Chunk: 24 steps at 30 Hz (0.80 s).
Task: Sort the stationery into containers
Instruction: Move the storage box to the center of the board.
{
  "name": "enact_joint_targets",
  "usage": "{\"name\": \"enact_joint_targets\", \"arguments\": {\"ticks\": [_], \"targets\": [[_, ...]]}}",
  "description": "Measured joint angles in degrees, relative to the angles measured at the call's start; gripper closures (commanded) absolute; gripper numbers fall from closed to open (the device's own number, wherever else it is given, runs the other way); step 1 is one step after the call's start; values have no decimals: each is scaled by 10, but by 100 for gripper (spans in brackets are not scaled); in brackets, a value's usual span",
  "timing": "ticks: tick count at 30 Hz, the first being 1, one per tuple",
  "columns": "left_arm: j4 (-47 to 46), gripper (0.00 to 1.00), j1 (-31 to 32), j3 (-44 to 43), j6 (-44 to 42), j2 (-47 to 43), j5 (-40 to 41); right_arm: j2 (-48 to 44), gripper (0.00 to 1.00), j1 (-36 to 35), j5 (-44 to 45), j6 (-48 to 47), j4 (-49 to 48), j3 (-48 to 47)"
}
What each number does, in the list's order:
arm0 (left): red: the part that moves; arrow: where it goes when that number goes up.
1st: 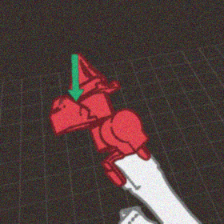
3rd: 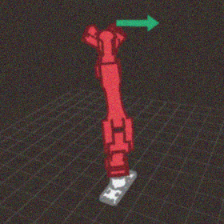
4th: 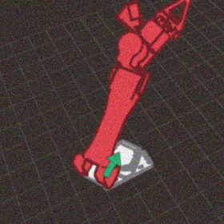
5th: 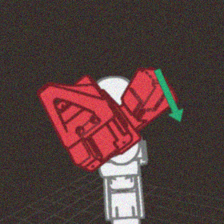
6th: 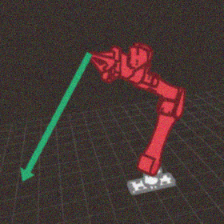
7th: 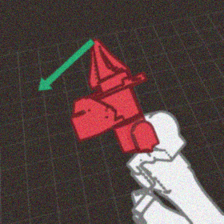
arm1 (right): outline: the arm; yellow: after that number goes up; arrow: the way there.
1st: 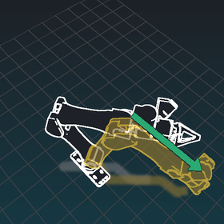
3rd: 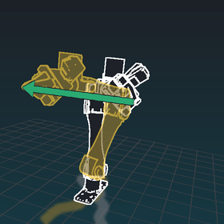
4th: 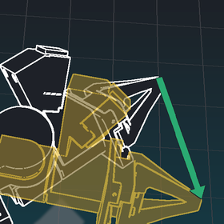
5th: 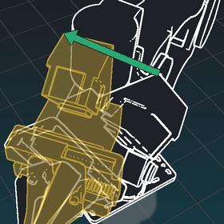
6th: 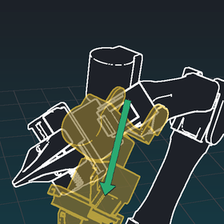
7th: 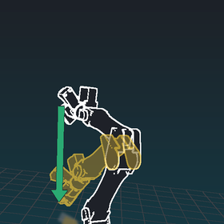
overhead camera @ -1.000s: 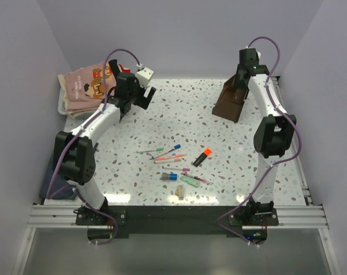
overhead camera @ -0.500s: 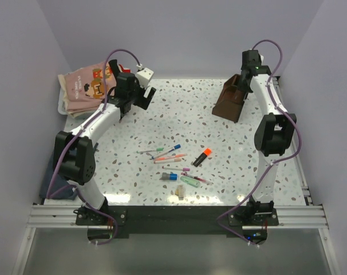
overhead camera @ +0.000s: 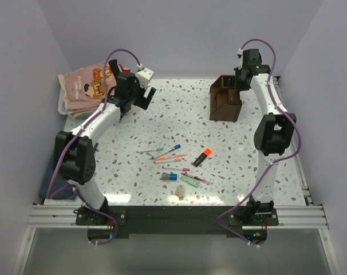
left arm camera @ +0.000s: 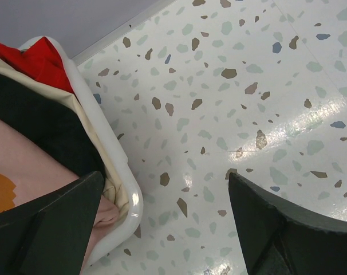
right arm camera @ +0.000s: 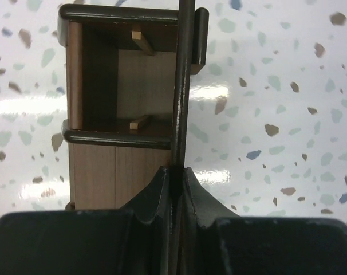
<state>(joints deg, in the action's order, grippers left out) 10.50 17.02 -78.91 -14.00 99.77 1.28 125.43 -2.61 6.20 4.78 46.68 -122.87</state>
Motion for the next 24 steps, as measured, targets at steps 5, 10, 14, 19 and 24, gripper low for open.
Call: {"name": "enact_joint_targets", "arguments": {"ticks": [5,10,14,19,24], "targets": [[0,5,0,0,0,0,1,6,98,-40,-58,-131,8,-10],[-12,6,0,13,-1,-4,7,6,99,-91,-103,-268,4,-7],[-29,6,0,58,-3,-24,10,7,98,-120,-153,-378,3,-6],[-38,6,0,98,-8,-54,12,16,96,-135,-209,-509,5,-13],[-43,6,0,120,-8,-83,17,35,96,-135,-253,-630,-2,-31]]}}
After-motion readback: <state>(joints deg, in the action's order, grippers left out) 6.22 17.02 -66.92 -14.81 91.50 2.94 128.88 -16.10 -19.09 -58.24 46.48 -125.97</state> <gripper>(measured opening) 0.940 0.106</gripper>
